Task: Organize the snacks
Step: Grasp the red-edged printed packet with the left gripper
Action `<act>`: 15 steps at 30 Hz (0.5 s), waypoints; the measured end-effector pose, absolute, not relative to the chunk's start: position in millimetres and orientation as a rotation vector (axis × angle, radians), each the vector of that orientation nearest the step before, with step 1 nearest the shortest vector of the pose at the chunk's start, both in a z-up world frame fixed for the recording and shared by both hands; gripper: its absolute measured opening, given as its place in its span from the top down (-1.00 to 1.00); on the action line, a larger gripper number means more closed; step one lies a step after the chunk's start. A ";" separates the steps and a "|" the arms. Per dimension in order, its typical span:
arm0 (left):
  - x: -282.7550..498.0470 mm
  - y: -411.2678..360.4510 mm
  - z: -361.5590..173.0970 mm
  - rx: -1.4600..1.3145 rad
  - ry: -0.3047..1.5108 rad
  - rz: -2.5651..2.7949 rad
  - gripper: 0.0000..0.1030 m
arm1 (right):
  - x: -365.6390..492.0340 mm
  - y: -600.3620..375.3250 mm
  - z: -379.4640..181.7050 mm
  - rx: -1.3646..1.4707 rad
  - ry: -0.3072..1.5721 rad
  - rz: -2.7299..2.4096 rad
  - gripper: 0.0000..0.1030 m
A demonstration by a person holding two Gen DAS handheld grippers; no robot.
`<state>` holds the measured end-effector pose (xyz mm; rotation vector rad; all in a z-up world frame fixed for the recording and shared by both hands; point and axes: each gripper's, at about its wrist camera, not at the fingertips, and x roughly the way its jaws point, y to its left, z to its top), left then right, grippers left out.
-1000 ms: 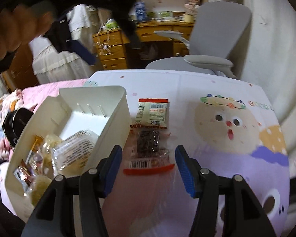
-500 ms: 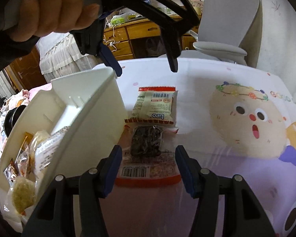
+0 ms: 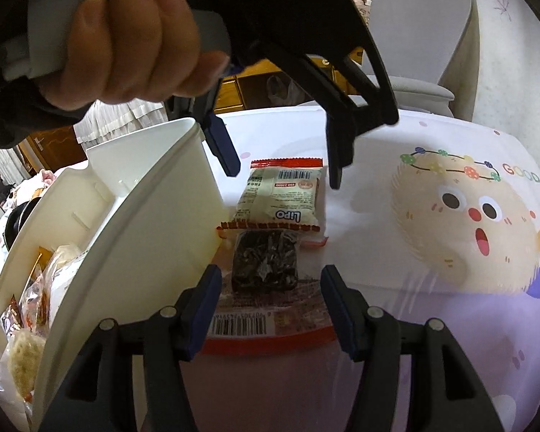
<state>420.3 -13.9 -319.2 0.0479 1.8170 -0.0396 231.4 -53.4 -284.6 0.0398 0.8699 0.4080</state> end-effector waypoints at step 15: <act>420.2 -8.3 -333.0 0.011 1.823 -0.022 0.01 | 236.6 -51.0 -289.0 0.035 0.894 0.403 -0.30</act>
